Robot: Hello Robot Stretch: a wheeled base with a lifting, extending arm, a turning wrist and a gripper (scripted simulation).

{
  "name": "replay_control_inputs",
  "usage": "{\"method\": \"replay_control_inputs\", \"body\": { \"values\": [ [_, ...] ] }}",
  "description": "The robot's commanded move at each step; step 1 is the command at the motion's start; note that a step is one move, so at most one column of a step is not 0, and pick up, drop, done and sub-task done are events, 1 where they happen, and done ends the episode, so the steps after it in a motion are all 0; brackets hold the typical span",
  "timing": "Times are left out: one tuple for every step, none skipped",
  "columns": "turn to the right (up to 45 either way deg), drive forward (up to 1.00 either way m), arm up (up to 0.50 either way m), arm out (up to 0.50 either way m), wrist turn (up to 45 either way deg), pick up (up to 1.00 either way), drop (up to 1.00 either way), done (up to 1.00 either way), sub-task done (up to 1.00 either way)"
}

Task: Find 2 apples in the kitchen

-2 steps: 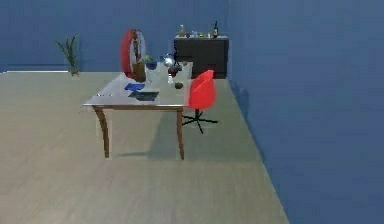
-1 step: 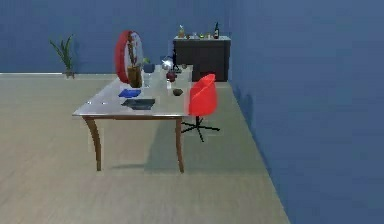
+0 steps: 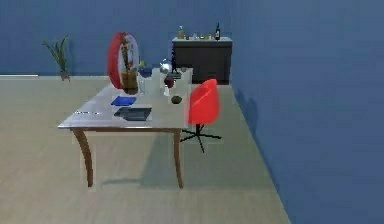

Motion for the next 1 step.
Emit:
{"method": "replay_control_inputs", "body": {
  "values": [
    [12.0,0.00,0.00,0.00,0.0,0.00,0.00,0.00,0.00]
  ]
}}
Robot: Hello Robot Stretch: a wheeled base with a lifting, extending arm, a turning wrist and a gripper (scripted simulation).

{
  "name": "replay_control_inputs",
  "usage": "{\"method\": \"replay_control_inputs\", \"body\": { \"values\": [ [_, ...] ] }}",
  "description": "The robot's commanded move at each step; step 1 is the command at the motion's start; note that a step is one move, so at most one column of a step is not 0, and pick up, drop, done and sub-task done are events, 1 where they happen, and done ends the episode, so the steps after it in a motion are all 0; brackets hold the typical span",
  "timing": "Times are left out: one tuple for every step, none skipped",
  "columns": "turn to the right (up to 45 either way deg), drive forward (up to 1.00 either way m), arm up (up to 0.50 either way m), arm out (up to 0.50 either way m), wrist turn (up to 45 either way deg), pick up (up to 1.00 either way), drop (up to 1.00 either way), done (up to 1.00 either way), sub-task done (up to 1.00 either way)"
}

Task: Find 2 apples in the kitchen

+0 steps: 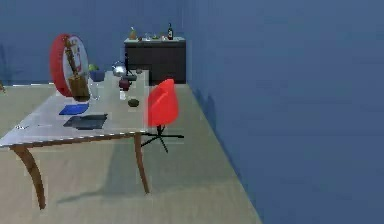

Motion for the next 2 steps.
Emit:
{"method": "replay_control_inputs", "body": {
  "values": [
    [0.0,1.00,0.00,0.00,0.0,0.00,0.00,0.00,0.00],
    [3.0,0.00,0.00,0.00,0.0,0.00,0.00,0.00,0.00]
  ]
}}
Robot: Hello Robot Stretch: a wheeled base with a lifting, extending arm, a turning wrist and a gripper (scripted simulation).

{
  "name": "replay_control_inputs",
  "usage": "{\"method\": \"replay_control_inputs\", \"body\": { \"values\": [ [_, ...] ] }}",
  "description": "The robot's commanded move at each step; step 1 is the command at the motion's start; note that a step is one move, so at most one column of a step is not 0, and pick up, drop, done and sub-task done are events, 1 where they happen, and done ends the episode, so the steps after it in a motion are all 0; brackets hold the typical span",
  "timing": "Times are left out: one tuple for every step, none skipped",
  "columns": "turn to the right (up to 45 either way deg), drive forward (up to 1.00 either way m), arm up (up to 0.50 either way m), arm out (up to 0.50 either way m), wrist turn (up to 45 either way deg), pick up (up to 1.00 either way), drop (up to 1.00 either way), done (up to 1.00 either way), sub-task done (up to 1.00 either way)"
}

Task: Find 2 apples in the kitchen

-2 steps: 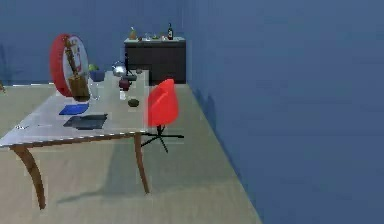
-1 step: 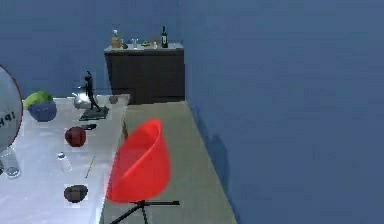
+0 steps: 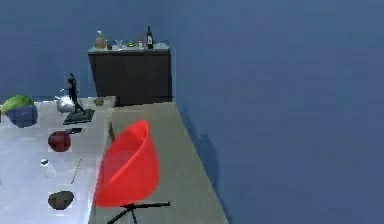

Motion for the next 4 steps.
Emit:
{"method": "replay_control_inputs", "body": {
  "values": [
    [0.0,0.60,0.00,0.00,0.0,0.00,0.00,0.00,0.00],
    [-45.0,0.00,0.00,0.00,0.0,0.00,0.00,0.00,0.00],
    [-15.0,0.00,0.00,0.00,0.0,0.00,0.00,0.00,0.00],
    [0.0,0.00,0.00,0.00,0.0,0.00,0.00,0.00,1.00]
  ]
}}
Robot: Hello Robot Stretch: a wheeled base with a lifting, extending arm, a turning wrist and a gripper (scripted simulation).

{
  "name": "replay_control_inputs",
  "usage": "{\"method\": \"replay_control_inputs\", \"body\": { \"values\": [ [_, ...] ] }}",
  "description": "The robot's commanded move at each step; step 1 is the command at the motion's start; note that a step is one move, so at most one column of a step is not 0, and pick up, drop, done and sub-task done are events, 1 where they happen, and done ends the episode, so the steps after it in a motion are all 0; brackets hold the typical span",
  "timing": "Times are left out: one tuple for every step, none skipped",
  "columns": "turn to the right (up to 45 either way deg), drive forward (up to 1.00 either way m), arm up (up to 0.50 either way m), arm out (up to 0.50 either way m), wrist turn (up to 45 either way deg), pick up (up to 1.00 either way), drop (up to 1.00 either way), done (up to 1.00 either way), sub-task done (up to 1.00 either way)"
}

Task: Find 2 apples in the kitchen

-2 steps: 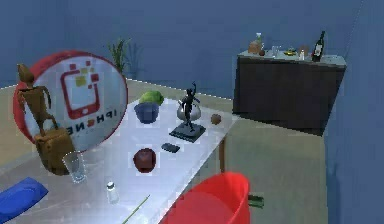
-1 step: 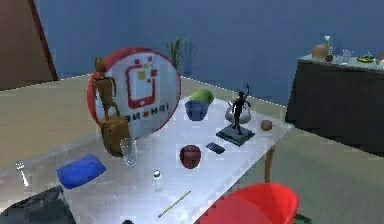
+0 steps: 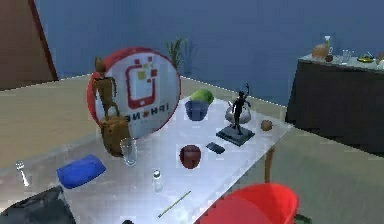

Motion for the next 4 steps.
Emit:
{"method": "replay_control_inputs", "body": {
  "values": [
    [-45.0,0.00,0.00,0.00,0.0,0.00,0.00,0.00,0.00],
    [-45.0,0.00,0.00,0.00,0.0,0.00,0.00,0.00,0.00],
    [-12.0,0.00,0.00,0.00,0.0,0.00,0.00,0.00,0.00],
    [0.0,0.50,0.00,0.00,0.0,0.00,0.00,0.00,0.00]
  ]
}}
